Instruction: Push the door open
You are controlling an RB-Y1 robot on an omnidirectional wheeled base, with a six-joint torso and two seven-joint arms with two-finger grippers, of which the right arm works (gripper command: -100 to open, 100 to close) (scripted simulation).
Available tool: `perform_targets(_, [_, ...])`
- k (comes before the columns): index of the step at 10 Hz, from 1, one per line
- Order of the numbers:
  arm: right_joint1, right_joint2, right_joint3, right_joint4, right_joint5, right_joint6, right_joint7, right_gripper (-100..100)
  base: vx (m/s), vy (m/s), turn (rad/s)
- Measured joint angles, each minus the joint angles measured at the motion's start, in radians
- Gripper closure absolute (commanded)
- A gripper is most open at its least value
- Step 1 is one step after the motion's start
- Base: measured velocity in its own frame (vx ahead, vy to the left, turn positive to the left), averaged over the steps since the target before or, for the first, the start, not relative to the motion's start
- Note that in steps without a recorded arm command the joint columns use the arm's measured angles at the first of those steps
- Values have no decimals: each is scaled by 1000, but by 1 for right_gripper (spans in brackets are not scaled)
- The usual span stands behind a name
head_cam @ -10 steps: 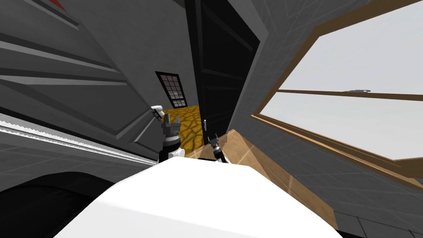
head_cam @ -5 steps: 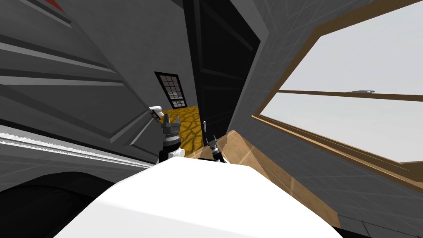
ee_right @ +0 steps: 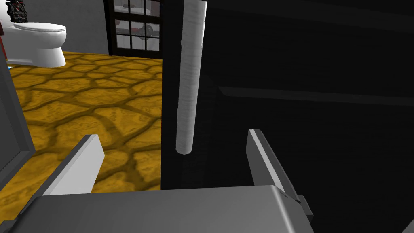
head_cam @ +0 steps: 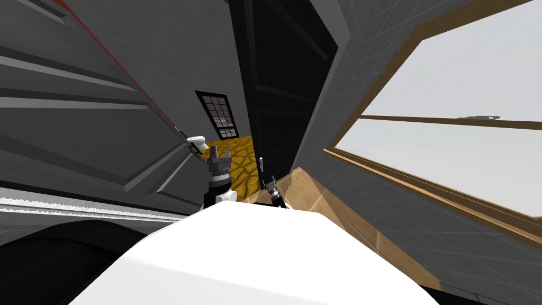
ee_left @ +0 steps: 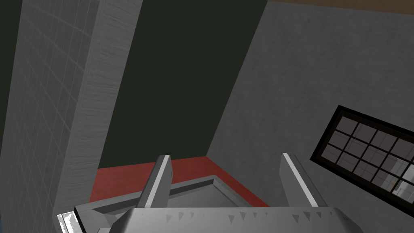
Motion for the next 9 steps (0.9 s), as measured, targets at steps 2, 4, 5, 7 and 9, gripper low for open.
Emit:
perform_targets(2, [-20,3,21,48,-7,-11,-40,-100,84,11,-9])
perform_targets(4, [-35,4,45,83,-15,-15,-79,-100,128,6,-10])
perform_targets(5, [-43,6,56,103,-18,-17,-97,-100,117,18,-11])
perform_targets(7, [-61,11,78,145,-26,-25,-135,-100,101,10,-6])
perform_targets(9, [-62,8,77,148,-27,-25,-138,-100,123,62,30])
